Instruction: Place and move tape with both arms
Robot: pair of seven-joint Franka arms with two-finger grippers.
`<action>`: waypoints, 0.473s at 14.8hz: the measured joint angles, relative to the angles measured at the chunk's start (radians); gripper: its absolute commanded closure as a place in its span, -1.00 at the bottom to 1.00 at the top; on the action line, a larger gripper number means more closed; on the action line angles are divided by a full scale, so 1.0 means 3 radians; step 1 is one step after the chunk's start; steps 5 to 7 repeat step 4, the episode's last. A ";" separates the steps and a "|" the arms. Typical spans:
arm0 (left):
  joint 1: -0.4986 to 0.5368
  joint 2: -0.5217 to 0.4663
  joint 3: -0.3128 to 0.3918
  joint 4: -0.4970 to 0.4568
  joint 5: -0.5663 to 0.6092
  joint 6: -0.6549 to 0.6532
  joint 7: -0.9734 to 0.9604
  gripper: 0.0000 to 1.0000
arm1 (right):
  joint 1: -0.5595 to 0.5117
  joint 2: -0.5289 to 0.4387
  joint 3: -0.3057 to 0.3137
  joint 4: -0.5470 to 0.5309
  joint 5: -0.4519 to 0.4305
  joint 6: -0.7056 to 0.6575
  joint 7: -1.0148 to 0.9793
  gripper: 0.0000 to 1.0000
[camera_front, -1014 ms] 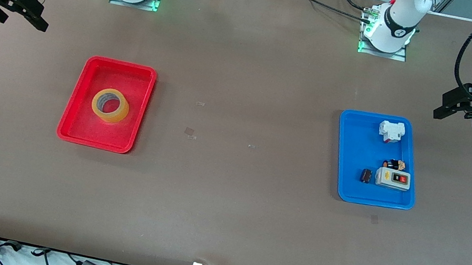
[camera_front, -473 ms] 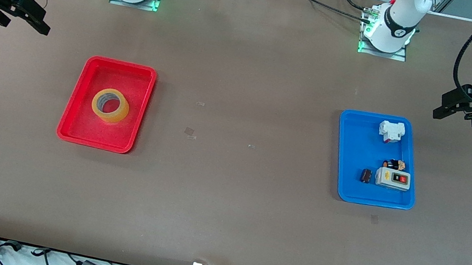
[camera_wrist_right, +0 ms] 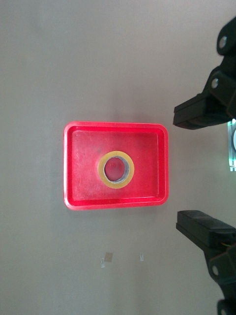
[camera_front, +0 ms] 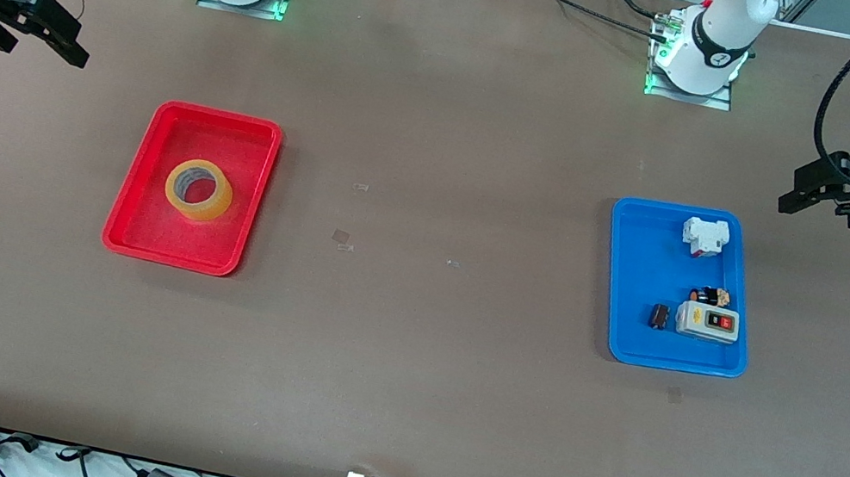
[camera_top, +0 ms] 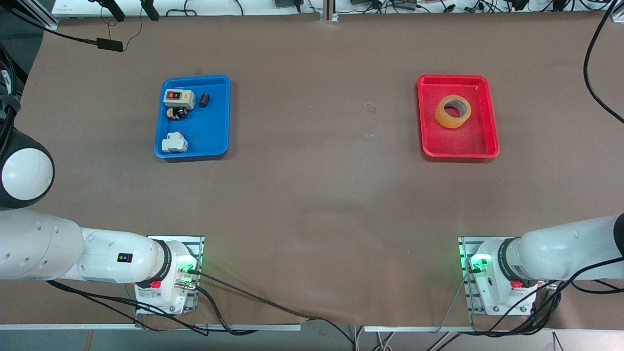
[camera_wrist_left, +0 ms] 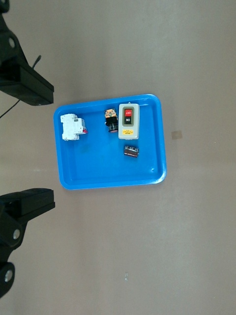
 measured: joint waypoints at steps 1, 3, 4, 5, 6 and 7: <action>0.0000 0.0000 0.0000 0.0000 0.0000 0.0000 0.0000 -1.00 | 0.0000 0.0009 -0.0001 0.0000 0.0000 0.0025 0.0000 -0.98; 0.0000 0.0000 0.0000 0.0000 0.0000 0.0000 0.0000 -1.00 | -0.0001 0.0030 -0.0001 0.0002 0.0000 0.0054 0.0000 -0.98; 0.0000 0.0000 0.0000 0.0000 0.0000 0.0000 0.0000 -1.00 | -0.0001 0.0038 -0.0001 0.0003 0.0000 0.0059 0.0000 -0.98; 0.0000 0.0000 0.0000 0.0000 0.0000 0.0000 0.0000 -1.00 | -0.0001 0.0038 -0.0001 0.0003 0.0000 0.0059 0.0000 -0.98; 0.0000 0.0000 0.0000 0.0000 0.0000 0.0000 0.0000 -1.00 | -0.0001 0.0038 -0.0001 0.0003 0.0000 0.0059 0.0000 -0.98; 0.0000 0.0000 0.0000 0.0000 0.0000 0.0000 0.0000 -1.00 | -0.0001 0.0038 -0.0001 0.0003 0.0000 0.0059 0.0000 -0.98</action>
